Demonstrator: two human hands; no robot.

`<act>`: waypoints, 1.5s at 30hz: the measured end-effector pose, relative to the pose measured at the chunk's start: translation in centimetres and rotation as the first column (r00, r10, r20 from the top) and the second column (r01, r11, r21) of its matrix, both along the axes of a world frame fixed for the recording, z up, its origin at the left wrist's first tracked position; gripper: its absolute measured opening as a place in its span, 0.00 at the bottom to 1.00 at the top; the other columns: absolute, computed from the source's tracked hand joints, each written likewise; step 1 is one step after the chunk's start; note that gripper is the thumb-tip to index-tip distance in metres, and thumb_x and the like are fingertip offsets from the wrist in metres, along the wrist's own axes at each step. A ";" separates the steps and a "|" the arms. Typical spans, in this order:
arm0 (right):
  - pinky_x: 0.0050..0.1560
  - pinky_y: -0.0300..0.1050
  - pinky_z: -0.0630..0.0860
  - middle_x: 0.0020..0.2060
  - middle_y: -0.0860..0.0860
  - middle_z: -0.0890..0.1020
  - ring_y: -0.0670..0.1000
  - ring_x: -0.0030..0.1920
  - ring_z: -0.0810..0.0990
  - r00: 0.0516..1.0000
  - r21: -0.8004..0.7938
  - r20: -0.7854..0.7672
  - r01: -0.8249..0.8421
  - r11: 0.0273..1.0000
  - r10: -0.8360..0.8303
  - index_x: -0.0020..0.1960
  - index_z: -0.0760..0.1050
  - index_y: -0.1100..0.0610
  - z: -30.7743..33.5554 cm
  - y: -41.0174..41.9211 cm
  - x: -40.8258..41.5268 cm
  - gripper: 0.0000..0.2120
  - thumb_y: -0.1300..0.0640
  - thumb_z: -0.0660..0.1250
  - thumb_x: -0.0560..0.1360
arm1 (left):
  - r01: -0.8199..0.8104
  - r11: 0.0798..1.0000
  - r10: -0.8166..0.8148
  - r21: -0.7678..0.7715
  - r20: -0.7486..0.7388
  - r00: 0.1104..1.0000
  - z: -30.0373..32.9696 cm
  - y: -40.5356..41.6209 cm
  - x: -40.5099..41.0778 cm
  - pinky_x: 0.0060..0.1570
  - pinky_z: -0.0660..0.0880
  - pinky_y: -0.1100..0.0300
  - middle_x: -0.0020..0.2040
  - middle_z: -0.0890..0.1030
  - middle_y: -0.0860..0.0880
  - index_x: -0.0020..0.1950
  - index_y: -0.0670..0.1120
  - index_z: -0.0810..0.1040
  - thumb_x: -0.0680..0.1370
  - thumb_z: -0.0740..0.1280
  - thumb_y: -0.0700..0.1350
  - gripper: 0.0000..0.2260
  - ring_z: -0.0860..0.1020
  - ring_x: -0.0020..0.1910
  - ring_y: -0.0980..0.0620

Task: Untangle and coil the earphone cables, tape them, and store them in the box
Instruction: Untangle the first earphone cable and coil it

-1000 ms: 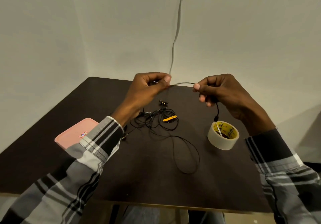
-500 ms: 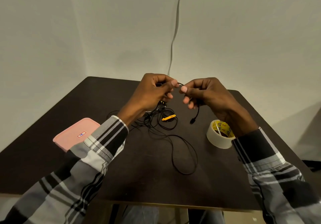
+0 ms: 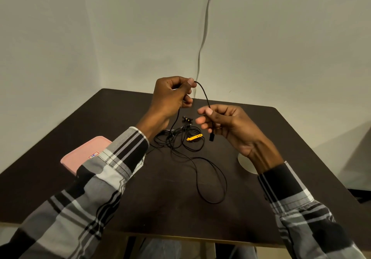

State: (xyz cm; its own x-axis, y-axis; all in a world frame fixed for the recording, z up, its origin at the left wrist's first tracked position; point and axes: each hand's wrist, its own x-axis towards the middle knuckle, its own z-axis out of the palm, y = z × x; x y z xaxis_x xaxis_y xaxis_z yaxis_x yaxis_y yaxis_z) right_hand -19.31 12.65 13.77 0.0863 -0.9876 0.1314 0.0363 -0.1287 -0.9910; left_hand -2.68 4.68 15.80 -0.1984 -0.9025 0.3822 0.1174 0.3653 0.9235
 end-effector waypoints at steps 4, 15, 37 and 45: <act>0.37 0.36 0.75 0.41 0.56 0.86 0.46 0.35 0.81 0.999 0.015 0.008 -0.052 0.999 0.052 0.55 0.80 0.64 -0.5 0.1 0.9 0.10 0.60 0.63 0.80 | -0.046 0.998 0.047 0.037 -0.041 0.998 0.3 -0.4 -0.1 0.35 0.80 0.62 0.36 0.76 0.48 0.45 0.43 0.82 0.80 0.67 0.44 0.08 0.76 0.28 0.57; 0.44 0.44 0.83 0.44 0.60 0.87 0.53 0.43 0.87 0.954 -0.046 0.253 -0.153 0.987 0.160 0.42 0.84 0.60 0.8 1.3 1.6 0.16 0.53 0.61 0.77 | -0.126 0.986 0.129 0.106 -0.025 0.991 -1.1 -1.6 0.7 0.32 0.78 0.64 0.35 0.76 0.48 0.49 0.40 0.82 0.80 0.67 0.44 0.09 0.76 0.26 0.58; 0.77 0.59 0.40 0.60 0.38 0.81 0.33 0.74 0.61 0.825 -0.386 -0.505 0.048 0.921 -0.254 0.50 0.85 0.54 1.0 -1.5 -1.4 0.06 0.57 0.68 0.79 | 0.068 0.985 -0.020 -0.160 0.281 0.960 -3.7 2.2 1.5 0.39 0.75 0.64 0.37 0.85 0.50 0.45 0.46 0.86 0.76 0.72 0.50 0.08 0.80 0.35 0.57; 0.73 0.33 0.62 0.54 0.48 0.86 0.32 0.65 0.73 0.865 -0.197 -0.501 -0.153 0.968 0.035 0.55 0.84 0.63 1.2 0.1 -1.1 0.10 0.60 0.66 0.79 | 0.103 0.963 -0.049 -0.250 0.215 0.975 -0.1 2.6 2.2 0.41 0.78 0.53 0.35 0.84 0.47 0.41 0.43 0.84 0.75 0.73 0.49 0.09 0.81 0.36 0.46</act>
